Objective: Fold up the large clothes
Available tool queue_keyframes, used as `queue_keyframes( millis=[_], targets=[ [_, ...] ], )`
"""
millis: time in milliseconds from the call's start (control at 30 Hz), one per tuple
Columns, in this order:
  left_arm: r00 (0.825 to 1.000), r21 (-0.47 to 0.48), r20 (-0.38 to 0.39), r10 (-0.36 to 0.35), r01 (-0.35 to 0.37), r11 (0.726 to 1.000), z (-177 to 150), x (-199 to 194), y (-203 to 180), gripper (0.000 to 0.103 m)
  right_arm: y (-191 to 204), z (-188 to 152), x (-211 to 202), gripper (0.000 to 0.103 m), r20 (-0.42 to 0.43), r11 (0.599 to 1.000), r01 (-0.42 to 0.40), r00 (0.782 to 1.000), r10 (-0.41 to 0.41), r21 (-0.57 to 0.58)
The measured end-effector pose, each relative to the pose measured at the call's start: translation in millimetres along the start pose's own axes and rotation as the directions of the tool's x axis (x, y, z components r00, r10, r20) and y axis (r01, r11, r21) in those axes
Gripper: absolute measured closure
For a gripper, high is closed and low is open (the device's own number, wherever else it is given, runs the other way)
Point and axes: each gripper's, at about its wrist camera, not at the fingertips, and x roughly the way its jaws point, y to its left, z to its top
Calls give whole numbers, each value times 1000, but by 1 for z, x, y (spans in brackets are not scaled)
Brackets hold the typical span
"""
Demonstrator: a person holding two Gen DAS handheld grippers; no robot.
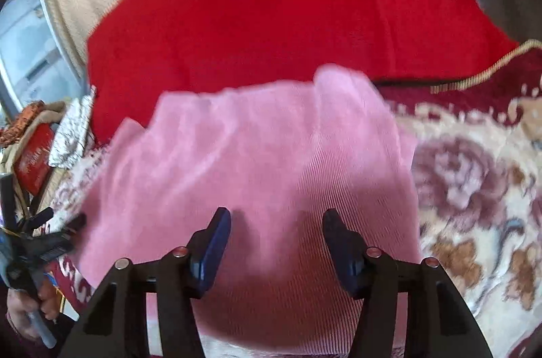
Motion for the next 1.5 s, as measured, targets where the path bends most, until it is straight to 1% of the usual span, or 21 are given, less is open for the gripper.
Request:
queue_keyframes(
  millis=[67, 133, 300, 400, 433, 500, 600, 700, 767, 833, 933, 1000, 1033, 1100, 1200, 1333, 1400, 1500],
  targets=[
    [1000, 10, 4, -20, 20, 1000, 1, -2, -3, 0, 2, 2, -12, 43, 44, 1000, -3, 999, 3, -2],
    [1000, 13, 7, -25, 25, 1000, 0, -5, -5, 0, 1, 3, -17, 43, 57, 1000, -19, 998, 18, 8],
    [998, 0, 51, -34, 34, 999, 4, -10, -1, 0, 7, -7, -1, 43, -8, 1000, -30, 1000, 29, -6],
    [996, -19, 87, -36, 38, 999, 5, -15, 3, 0, 15, -16, 22, 43, -90, 999, 1, 996, -6, -52],
    [994, -27, 103, -38, 41, 999, 6, -18, 5, 0, 16, -18, 24, 43, -92, 998, 7, 996, -12, -56],
    [990, -45, 133, -42, 49, 998, 7, -25, 9, 0, 15, -15, 20, 44, -84, 999, -2, 997, -2, -46],
    [986, -78, 161, -47, 60, 995, 8, -29, 18, 0, 8, -9, 9, 43, -38, 999, -47, 998, 47, -1],
    [982, -108, 181, -46, 66, 992, 9, -33, 25, 0, 10, -2, -1, 43, 35, 998, -60, 998, 60, -4],
    [981, -120, 189, -39, 63, 991, 9, -35, 29, 0, 14, 2, -2, 43, 53, 997, -79, 995, 80, -11],
    [981, -136, 193, -31, 58, 989, 10, -34, 33, 0, 20, 4, 7, 43, 32, 996, -85, 996, 85, -15],
    [984, -137, 175, -17, 41, 990, 9, -29, 35, 0, 25, -3, 42, 43, -94, 998, -52, 994, 48, -41],
    [986, -139, 164, -12, 35, 990, 9, -26, 35, 0, 25, -2, 40, 43, -72, 998, -49, 996, 46, -44],
    [987, -142, 162, -6, 29, 989, 8, -26, 36, 0, 24, 0, 38, 43, -75, 998, -52, 996, 50, -37],
    [987, -148, 161, 3, 22, 989, 8, -26, 38, 0, 19, 1, 29, 43, -54, 997, -71, 996, 70, -6],
    [985, -167, 173, 8, 22, 986, 7, -30, 43, 0, 15, 0, 9, 43, -6, 997, -82, 997, 83, 3],
    [980, -196, 200, 11, 29, 980, 6, -40, 50, 0, 19, 0, -16, 43, 62, 993, -121, 991, 122, -12],
    [977, -212, 210, 19, 26, 977, 4, -45, 54, 0, 25, -2, -23, 43, 66, 990, -138, 988, 140, -29],
    [975, -231, 220, 20, 32, 972, 0, -49, 58, 0, 35, -8, -19, 43, 30, 986, -155, 987, 157, -53]
  ],
)
